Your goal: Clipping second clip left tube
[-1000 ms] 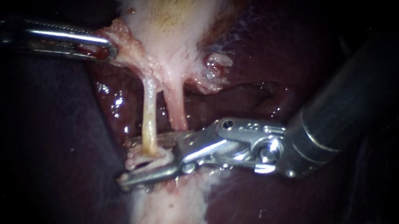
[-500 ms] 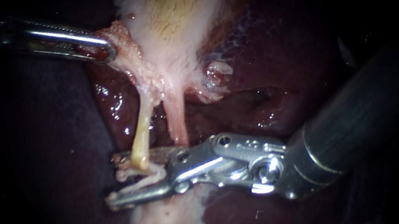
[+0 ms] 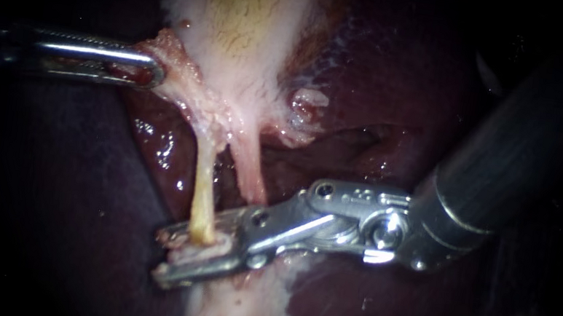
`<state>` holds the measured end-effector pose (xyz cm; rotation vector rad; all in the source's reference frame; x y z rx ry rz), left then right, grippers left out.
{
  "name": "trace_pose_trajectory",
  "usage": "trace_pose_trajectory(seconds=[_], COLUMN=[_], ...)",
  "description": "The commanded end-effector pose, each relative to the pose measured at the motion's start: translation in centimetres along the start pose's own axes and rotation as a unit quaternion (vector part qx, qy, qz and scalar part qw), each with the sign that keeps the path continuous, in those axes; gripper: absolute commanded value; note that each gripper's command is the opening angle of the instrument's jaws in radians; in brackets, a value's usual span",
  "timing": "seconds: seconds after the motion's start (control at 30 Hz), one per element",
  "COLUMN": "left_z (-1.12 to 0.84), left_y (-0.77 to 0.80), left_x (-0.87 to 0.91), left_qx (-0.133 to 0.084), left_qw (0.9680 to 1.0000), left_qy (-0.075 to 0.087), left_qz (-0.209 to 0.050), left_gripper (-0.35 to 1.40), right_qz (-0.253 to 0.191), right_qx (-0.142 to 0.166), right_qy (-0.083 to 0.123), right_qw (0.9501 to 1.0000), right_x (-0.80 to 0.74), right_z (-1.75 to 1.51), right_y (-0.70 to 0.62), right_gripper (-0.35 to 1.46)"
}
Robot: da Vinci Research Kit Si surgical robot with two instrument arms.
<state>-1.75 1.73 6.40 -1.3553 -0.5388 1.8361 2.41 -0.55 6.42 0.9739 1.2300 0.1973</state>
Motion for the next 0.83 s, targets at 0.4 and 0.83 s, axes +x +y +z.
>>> trace_pose_trajectory(seconds=[0.4, 0.83], left_z=[0.00, 0.01], left_y=[-0.03, -0.06], left_x=[0.00, -0.03], left_qx=[0.000, 0.000], left_qw=[1.0000, 1.0000], left_qy=[0.000, 0.000], left_qz=[0.000, 0.000], left_gripper=[-0.35, -0.35], right_qz=[0.005, 0.016], right_qx=[-0.011, -0.011], right_qy=[-0.022, -0.023], right_qw=[0.9997, 0.9995], right_x=[-0.05, -0.09], right_z=[-0.02, -0.04], right_y=[0.04, 0.08], right_gripper=[-0.35, -0.35])
